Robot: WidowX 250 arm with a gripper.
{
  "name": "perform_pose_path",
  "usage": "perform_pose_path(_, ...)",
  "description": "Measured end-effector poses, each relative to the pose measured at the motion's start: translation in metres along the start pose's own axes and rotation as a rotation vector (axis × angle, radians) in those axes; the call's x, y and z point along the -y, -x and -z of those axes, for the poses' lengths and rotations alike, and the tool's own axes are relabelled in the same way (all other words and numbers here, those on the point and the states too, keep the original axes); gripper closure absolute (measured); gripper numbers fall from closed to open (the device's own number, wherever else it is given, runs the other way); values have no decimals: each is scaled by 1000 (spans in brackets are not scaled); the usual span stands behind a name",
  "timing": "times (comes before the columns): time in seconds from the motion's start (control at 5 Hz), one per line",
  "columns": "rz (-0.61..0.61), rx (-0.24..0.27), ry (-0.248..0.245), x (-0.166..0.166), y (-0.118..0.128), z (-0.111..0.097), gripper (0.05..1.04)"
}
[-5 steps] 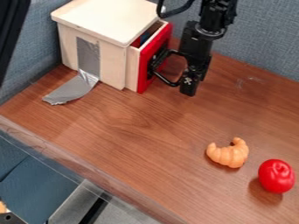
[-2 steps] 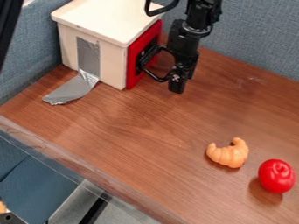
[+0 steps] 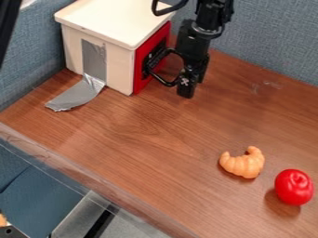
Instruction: Close the drawer.
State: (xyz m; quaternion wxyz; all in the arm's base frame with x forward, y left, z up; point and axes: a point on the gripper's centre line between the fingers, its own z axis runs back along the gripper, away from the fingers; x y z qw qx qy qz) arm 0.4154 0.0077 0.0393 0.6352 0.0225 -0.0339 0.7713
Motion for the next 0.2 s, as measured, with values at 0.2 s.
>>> perform_pose_path(0.2,-6,4,3,0,-4,-2,85)
